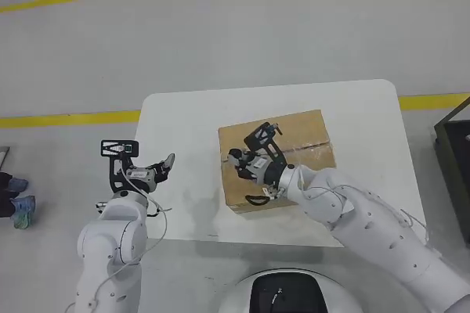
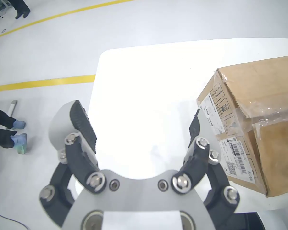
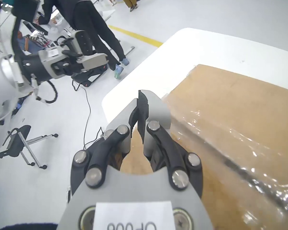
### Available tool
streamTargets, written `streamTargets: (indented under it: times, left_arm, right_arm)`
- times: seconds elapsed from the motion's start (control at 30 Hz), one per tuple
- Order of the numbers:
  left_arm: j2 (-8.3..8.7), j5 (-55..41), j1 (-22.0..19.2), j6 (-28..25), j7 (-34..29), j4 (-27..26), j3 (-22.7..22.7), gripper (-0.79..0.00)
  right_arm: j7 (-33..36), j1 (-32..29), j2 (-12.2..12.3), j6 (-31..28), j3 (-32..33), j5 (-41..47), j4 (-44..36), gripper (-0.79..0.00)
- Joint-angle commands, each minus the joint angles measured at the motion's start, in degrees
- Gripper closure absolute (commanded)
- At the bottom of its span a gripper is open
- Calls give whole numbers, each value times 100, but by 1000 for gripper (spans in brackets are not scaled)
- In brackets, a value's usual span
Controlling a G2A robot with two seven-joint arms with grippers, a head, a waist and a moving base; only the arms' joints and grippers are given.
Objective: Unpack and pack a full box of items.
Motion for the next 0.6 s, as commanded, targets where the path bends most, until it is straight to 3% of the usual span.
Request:
streamTargets:
  times: [0.0, 0.57]
  left_arm:
    - [0, 0, 0, 0, 0, 0, 0, -785]
    - [0, 0, 0, 0, 0, 0, 0, -785]
  right_arm:
    - [-80, -19, -24, 82, -11, -29, 116, 0]
    - [-20, -702, 146, 154, 1026, -174, -98, 0]
